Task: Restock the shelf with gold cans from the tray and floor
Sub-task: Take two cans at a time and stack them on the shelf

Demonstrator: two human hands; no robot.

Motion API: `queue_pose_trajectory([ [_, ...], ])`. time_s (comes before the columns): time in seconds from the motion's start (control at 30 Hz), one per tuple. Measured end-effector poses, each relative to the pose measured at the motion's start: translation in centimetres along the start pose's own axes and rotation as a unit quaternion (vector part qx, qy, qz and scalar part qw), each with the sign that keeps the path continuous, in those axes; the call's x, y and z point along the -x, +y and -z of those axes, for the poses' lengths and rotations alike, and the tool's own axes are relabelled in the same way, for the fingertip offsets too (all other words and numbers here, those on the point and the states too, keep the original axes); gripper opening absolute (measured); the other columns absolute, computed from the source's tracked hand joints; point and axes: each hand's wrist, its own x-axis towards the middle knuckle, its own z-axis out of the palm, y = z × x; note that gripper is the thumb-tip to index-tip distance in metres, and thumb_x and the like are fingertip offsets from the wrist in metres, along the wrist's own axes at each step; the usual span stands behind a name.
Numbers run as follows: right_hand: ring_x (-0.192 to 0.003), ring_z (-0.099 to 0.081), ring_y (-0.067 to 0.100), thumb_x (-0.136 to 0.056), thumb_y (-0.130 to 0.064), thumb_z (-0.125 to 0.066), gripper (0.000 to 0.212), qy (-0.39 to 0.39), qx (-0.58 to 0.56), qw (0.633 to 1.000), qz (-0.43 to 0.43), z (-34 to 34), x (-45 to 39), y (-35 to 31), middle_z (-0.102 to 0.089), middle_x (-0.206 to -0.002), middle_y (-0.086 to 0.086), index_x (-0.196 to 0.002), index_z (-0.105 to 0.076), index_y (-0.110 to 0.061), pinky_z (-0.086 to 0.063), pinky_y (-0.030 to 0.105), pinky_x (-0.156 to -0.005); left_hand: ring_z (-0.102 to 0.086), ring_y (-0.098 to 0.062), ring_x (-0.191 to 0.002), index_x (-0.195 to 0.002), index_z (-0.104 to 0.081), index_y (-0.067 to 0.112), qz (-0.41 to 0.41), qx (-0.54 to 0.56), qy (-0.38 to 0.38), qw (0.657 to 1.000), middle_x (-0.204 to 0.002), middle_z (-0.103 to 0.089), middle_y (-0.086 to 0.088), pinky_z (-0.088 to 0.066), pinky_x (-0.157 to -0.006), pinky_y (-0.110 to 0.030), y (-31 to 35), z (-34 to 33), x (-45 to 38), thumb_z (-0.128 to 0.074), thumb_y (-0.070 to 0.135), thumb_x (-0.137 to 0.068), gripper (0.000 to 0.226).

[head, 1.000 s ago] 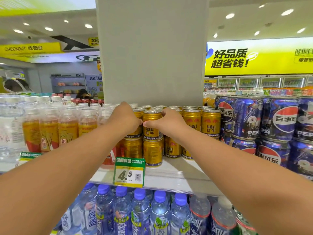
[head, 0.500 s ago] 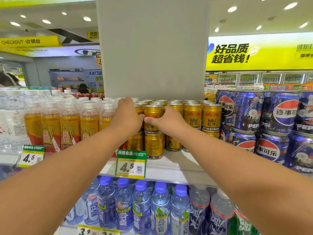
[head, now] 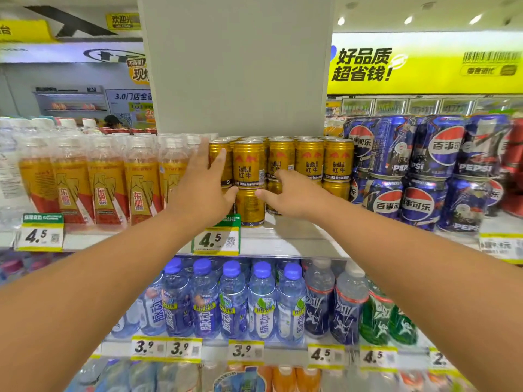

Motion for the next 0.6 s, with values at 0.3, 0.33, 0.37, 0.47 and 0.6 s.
queue_pose_trajectory([
  [0.3,-0.151,-0.004,0.023,-0.093,-0.069,-0.036,0.083,-0.026,0.144,0.985,0.091,0.2,6.8,3.2,-0.008,-0.165,0.003,-0.158,-0.015,-0.020,-0.014,0.043,-0.120,-0.006,-0.029,-0.152,-0.156,-0.020,0.035,-0.037,-0.123,-0.102,0.986,-0.166,-0.004,-0.002,-0.013,-0.120,-0.049,2.9,0.2,5.3,-0.024,0.078,-0.088,0.080],
  [0.33,-0.152,-0.003,0.023,-0.094,-0.069,-0.035,0.083,-0.022,0.145,0.984,0.098,0.2,7.7,3.8,-0.008,-0.165,0.003,-0.158,-0.014,-0.021,-0.012,0.043,-0.120,-0.006,-0.029,-0.152,-0.156,-0.021,0.035,-0.035,-0.134,-0.111,0.984,-0.166,-0.005,-0.002,-0.013,-0.120,-0.049,3.6,0.0,6.0,-0.022,0.079,-0.087,0.081],
  [0.37,-0.152,-0.003,0.023,-0.094,-0.068,-0.036,0.082,-0.018,0.145,0.984,0.106,0.1,8.7,4.4,-0.008,-0.165,0.003,-0.158,-0.014,-0.021,-0.011,0.043,-0.120,-0.007,-0.030,-0.151,-0.156,-0.022,0.035,-0.033,-0.143,-0.119,0.982,-0.166,-0.007,-0.002,-0.013,-0.121,-0.050,4.4,-0.1,6.7,-0.020,0.080,-0.086,0.082],
  [0.47,-0.152,-0.004,0.023,-0.095,-0.065,-0.037,0.080,0.001,0.149,0.981,0.122,-0.7,11.8,6.9,-0.009,-0.165,0.003,-0.158,-0.016,-0.020,-0.008,0.040,-0.120,-0.012,-0.031,-0.150,-0.155,-0.025,0.035,-0.029,-0.167,-0.139,0.976,-0.165,-0.012,-0.003,-0.016,-0.120,-0.049,6.5,-1.4,9.3,-0.019,0.081,-0.084,0.085],
  [0.6,-0.151,-0.008,0.027,-0.094,-0.067,-0.035,0.080,0.014,0.153,0.976,0.154,-2.7,16.0,10.6,-0.012,-0.164,0.008,-0.156,-0.023,-0.016,-0.010,0.040,-0.122,-0.018,-0.034,-0.148,-0.154,-0.029,0.030,-0.014,-0.174,-0.164,0.971,-0.164,-0.019,-0.007,-0.019,-0.119,-0.048,9.4,-3.5,13.7,-0.015,0.080,-0.082,0.089],
])
